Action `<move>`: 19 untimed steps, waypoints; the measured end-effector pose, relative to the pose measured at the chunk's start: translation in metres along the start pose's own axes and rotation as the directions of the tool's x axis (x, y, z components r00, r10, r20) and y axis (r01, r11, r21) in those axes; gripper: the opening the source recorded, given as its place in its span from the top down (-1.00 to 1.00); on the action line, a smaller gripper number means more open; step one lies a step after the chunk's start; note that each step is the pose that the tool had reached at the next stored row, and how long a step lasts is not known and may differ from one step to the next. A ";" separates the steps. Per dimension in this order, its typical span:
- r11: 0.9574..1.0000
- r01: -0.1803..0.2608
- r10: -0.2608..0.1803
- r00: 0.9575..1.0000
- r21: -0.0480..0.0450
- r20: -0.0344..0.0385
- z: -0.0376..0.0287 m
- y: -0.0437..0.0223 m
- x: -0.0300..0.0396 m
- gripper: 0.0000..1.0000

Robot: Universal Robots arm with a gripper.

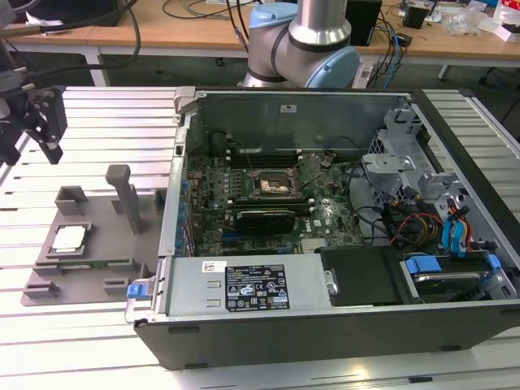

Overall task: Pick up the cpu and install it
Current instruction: 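Pick up the cpu and move it towards the insertion slot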

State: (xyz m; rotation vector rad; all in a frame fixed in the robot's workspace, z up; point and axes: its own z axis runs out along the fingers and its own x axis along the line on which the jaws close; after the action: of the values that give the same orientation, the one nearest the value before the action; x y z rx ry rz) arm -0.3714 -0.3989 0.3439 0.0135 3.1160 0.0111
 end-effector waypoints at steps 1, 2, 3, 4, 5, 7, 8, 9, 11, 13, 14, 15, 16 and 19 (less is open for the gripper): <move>1.000 0.000 0.000 1.000 0.000 0.000 0.0007 0.0000 0.0000 -0.21; 1.000 0.000 0.000 1.000 0.000 0.000 0.0014 0.0000 0.0001 -0.21; 1.000 0.000 0.000 1.000 0.000 0.000 0.0022 0.0000 0.0001 -0.21; 1.000 0.000 0.000 1.000 0.000 0.000 0.0027 0.0000 0.0001 -0.21; 1.000 0.000 0.000 1.000 0.000 0.000 0.0033 0.0000 0.0001 -0.21; 1.000 0.000 0.000 1.000 0.000 0.000 0.0043 0.0000 0.0001 -0.21; 1.000 0.000 0.000 1.000 0.000 0.000 0.0051 0.0000 0.0001 -0.21; 1.000 0.000 0.000 1.000 0.000 0.000 0.0057 0.0000 0.0002 -0.21; 1.000 0.000 0.000 1.000 0.000 0.000 0.0072 0.0000 0.0002 -0.21; 1.000 0.000 0.000 1.000 0.000 0.000 0.0081 0.0000 0.0002 -0.21; 1.000 0.000 0.000 1.000 0.000 0.000 0.0093 -0.0001 0.0003 -0.21; 1.000 0.000 0.000 1.000 0.000 0.000 0.0103 -0.0001 0.0003 -0.21; 1.000 0.000 0.000 1.000 0.000 0.000 0.0111 -0.0001 0.0003 -0.21; 1.000 0.000 0.000 1.000 0.000 0.000 0.0148 -0.0001 0.0004 -0.21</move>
State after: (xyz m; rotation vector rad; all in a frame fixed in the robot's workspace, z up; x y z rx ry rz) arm -0.3714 -0.3989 0.3290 0.0136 3.1160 0.0112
